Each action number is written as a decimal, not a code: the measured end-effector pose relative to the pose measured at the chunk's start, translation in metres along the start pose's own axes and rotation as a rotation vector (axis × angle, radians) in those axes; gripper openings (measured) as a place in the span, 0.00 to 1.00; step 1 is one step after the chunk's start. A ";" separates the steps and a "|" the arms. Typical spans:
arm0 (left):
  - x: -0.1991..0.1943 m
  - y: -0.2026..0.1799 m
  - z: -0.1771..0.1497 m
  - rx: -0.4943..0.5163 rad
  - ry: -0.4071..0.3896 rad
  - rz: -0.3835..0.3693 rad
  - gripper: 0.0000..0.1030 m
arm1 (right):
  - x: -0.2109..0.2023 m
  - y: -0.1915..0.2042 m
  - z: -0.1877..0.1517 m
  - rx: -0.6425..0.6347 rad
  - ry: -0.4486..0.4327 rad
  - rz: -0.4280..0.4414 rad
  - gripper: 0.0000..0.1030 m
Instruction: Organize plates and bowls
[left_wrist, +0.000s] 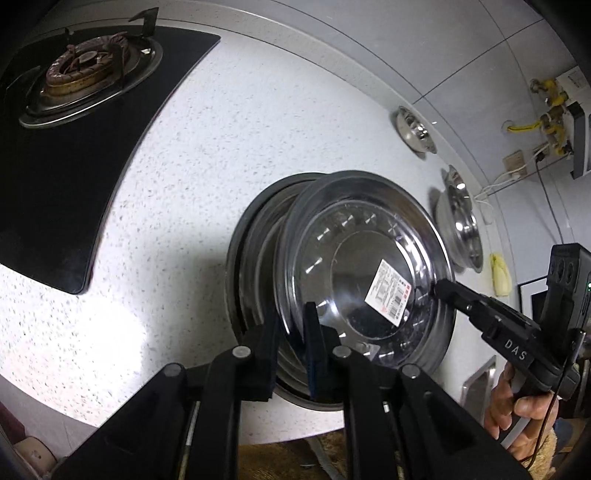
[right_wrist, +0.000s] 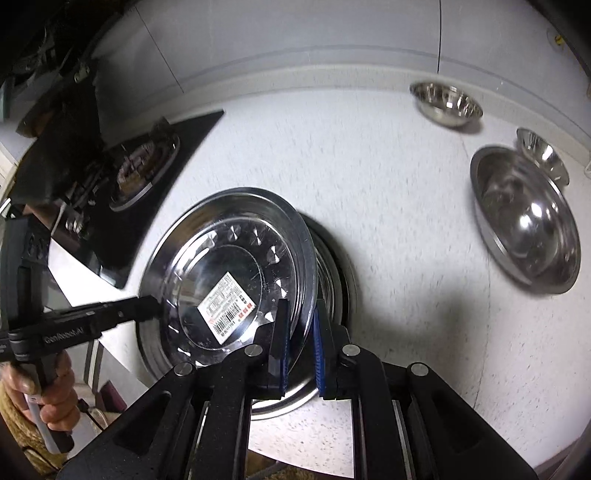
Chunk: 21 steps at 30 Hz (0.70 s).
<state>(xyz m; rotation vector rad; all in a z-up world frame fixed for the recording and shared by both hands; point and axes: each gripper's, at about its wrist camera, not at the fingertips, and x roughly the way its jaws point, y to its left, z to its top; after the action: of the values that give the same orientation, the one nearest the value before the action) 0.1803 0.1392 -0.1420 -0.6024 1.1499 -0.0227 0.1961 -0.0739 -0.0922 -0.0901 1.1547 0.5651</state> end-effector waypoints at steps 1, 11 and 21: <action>0.002 0.001 -0.002 -0.001 0.000 0.007 0.11 | 0.004 -0.001 -0.001 -0.002 0.007 0.005 0.11; 0.011 -0.007 -0.002 0.026 -0.039 0.093 0.10 | 0.031 -0.017 -0.008 0.006 0.059 0.022 0.12; -0.032 -0.028 0.010 0.043 -0.206 0.105 0.13 | 0.017 -0.022 -0.010 -0.002 -0.001 0.041 0.34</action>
<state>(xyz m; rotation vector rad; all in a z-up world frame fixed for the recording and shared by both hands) 0.1833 0.1304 -0.0995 -0.4936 0.9776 0.1024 0.2026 -0.0898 -0.1162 -0.0683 1.1570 0.6025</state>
